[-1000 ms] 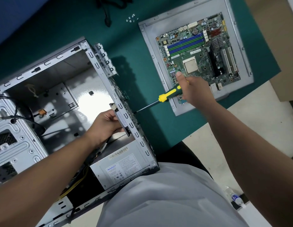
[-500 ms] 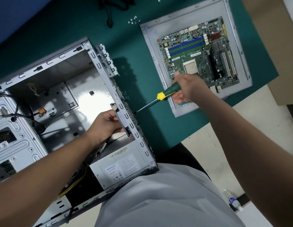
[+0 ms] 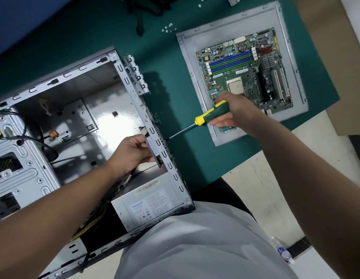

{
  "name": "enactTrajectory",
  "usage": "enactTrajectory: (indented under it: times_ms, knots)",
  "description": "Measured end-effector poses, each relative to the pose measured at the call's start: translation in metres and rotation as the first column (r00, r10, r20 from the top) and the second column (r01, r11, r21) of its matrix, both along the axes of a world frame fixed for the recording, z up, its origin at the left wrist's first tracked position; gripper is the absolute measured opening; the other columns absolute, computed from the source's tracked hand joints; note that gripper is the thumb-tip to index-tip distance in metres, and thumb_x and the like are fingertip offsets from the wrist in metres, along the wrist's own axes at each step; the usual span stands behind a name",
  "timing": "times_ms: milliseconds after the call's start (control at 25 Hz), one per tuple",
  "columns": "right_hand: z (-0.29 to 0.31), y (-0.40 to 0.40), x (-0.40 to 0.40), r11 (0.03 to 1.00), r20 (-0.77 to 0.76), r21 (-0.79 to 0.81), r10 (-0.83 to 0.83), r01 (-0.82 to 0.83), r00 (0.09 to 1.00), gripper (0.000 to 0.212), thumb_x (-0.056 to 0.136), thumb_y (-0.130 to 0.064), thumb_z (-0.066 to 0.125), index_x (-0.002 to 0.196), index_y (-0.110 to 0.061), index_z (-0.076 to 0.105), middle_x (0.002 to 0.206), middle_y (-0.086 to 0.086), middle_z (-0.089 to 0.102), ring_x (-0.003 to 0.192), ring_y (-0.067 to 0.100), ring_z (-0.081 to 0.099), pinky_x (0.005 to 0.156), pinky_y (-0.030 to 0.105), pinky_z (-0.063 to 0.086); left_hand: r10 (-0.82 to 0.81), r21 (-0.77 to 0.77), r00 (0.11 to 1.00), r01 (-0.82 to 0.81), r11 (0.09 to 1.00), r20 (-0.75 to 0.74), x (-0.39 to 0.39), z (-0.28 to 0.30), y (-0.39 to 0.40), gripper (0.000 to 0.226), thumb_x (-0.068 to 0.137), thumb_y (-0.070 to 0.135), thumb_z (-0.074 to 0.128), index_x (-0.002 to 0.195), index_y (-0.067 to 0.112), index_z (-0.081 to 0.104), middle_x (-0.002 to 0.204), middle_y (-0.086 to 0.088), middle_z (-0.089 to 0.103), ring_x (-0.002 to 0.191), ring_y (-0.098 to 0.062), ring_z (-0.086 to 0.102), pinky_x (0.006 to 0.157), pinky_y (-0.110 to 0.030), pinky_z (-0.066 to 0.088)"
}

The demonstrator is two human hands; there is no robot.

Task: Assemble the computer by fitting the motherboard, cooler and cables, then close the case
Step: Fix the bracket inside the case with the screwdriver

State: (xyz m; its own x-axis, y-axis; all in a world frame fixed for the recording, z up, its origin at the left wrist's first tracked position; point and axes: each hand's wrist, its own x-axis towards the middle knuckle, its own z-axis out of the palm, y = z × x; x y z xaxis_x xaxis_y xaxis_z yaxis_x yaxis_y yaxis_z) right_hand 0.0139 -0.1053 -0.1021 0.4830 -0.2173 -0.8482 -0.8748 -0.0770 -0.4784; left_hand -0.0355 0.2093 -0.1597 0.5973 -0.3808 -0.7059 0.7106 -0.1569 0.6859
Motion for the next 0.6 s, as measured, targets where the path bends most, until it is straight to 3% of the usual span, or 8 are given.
enactTrajectory:
  times_ms: [80,160,240,320,400,480,520,600]
  knots:
    - [0.002,-0.009,0.001,0.946,0.01,0.249,-0.217,0.208,0.976,0.03,0.105,-0.013,0.047,0.129,0.002,0.056,0.126,0.026,0.066,0.103,0.032,0.074,0.089,0.038,0.06,0.003,-0.001,1.0,-0.003,1.0,-0.001,0.0,-0.001,0.0,0.035,0.087,-0.014,0.068,0.084,0.018,0.082,0.088,-0.01,0.079,0.077,-0.018,0.077,0.067,-0.024,0.06]
    - [0.002,-0.01,-0.003,0.917,0.055,0.308,-0.282,0.253,0.958,0.028,0.104,-0.011,0.051,0.131,-0.006,0.058,0.129,0.022,0.064,0.104,0.032,0.073,0.09,0.04,0.06,0.003,0.001,1.0,-0.003,1.0,0.002,0.0,-0.002,0.001,0.036,0.088,-0.015,0.067,0.084,0.018,0.082,0.088,-0.011,0.079,0.076,-0.018,0.076,0.067,-0.024,0.059]
    - [0.002,-0.003,-0.007,0.999,0.094,0.03,-0.026,0.024,0.995,0.03,0.104,-0.03,0.057,0.126,-0.01,0.061,0.119,0.021,0.068,0.094,0.029,0.076,0.086,0.043,0.062,0.002,0.002,1.0,-0.002,1.0,0.004,0.0,-0.002,0.0,0.037,0.088,-0.015,0.067,0.084,0.018,0.082,0.089,-0.011,0.079,0.077,-0.018,0.077,0.067,-0.024,0.059]
    - [-0.001,0.005,-0.009,0.939,0.054,-0.276,0.23,-0.207,0.972,0.049,0.103,-0.052,0.049,0.123,-0.009,0.062,0.095,0.018,0.075,0.074,0.02,0.074,0.078,0.041,0.063,0.004,0.003,1.0,-0.004,1.0,0.002,0.0,0.0,0.0,0.038,0.088,-0.016,0.066,0.084,0.019,0.082,0.089,-0.01,0.08,0.078,-0.018,0.077,0.068,-0.024,0.06]
    - [-0.003,0.003,-0.007,0.928,0.066,-0.308,0.242,-0.211,0.968,0.045,0.106,-0.044,0.046,0.117,-0.003,0.062,0.096,0.018,0.076,0.072,0.019,0.073,0.078,0.038,0.062,0.008,-0.002,1.0,-0.008,1.0,-0.001,0.001,0.001,-0.001,0.038,0.088,-0.017,0.066,0.083,0.017,0.082,0.089,-0.011,0.079,0.078,-0.018,0.077,0.068,-0.024,0.06]
    - [-0.003,-0.007,-0.004,0.955,0.092,-0.226,0.216,-0.19,0.972,0.025,0.102,-0.021,0.059,0.119,-0.004,0.066,0.115,0.016,0.073,0.095,0.021,0.074,0.085,0.032,0.061,0.018,0.001,1.0,-0.018,1.0,-0.005,0.001,0.001,-0.002,0.035,0.087,-0.018,0.065,0.084,0.014,0.08,0.089,-0.011,0.079,0.077,-0.018,0.077,0.067,-0.024,0.06]
    - [-0.001,-0.011,-0.004,0.991,0.119,-0.108,0.091,-0.078,0.989,0.021,0.101,-0.016,0.061,0.118,-0.007,0.069,0.117,0.013,0.073,0.101,0.022,0.074,0.083,0.029,0.061,0.023,0.003,1.0,-0.023,1.0,-0.006,0.001,0.001,-0.002,0.031,0.087,-0.018,0.065,0.086,0.01,0.079,0.088,-0.012,0.079,0.077,-0.018,0.077,0.067,-0.024,0.06]
    - [0.001,-0.007,-0.009,0.995,0.156,0.021,-0.098,0.096,0.983,0.02,0.101,-0.023,0.062,0.11,-0.008,0.071,0.108,0.016,0.073,0.096,0.028,0.076,0.078,0.033,0.063,0.027,0.008,1.0,-0.026,1.0,-0.005,0.001,0.001,-0.002,0.025,0.087,-0.019,0.065,0.091,0.004,0.076,0.088,-0.011,0.079,0.076,-0.018,0.077,0.068,-0.024,0.06]
